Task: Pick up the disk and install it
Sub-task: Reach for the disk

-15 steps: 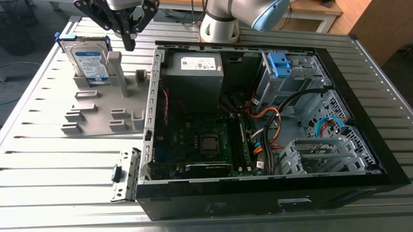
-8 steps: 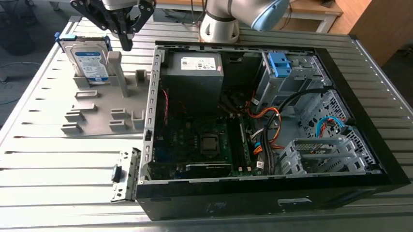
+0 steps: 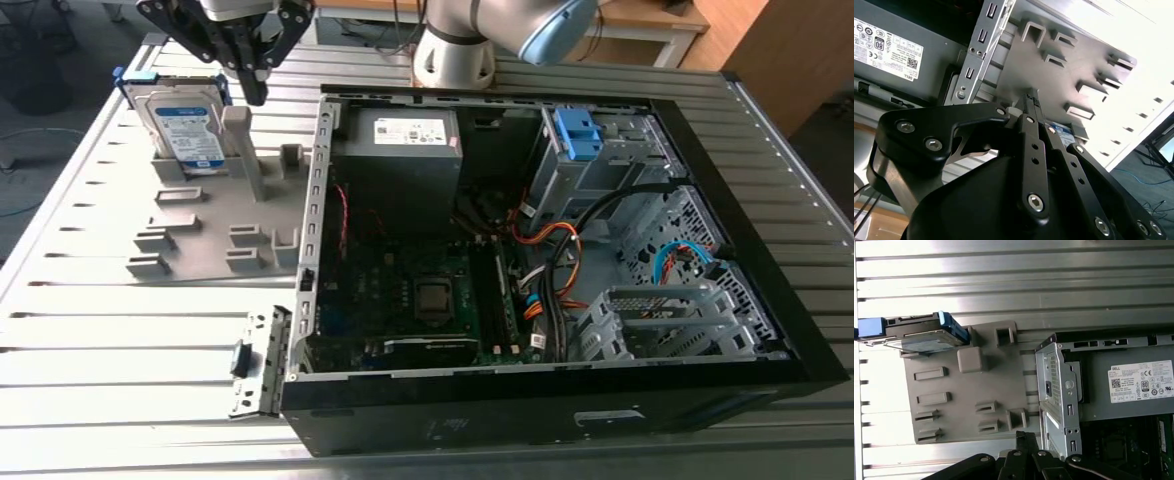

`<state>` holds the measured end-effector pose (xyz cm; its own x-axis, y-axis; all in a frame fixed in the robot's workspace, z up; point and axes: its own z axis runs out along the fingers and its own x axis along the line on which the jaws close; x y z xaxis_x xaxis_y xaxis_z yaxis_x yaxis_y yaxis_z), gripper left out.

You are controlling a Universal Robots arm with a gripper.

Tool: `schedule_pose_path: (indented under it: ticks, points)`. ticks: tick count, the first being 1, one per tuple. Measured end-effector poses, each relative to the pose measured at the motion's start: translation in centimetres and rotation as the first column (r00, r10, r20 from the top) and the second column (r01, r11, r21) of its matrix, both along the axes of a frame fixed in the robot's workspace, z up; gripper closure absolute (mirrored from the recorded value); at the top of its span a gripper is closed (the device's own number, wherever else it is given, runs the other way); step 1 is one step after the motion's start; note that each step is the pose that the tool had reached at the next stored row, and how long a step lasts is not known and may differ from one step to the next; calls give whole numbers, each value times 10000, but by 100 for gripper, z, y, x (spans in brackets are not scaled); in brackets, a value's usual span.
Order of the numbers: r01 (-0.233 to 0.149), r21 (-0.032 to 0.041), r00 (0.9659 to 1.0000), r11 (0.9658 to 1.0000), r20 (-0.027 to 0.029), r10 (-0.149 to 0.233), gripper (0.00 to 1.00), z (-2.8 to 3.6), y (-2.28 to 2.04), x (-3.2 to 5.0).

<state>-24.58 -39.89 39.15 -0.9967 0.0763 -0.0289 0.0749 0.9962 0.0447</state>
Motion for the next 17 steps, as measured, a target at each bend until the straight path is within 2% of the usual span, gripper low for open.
schedule_pose_path:
  ticks: [17]
  points:
    - [0,0,10000,10000,0,0,89,-14,6,-140]
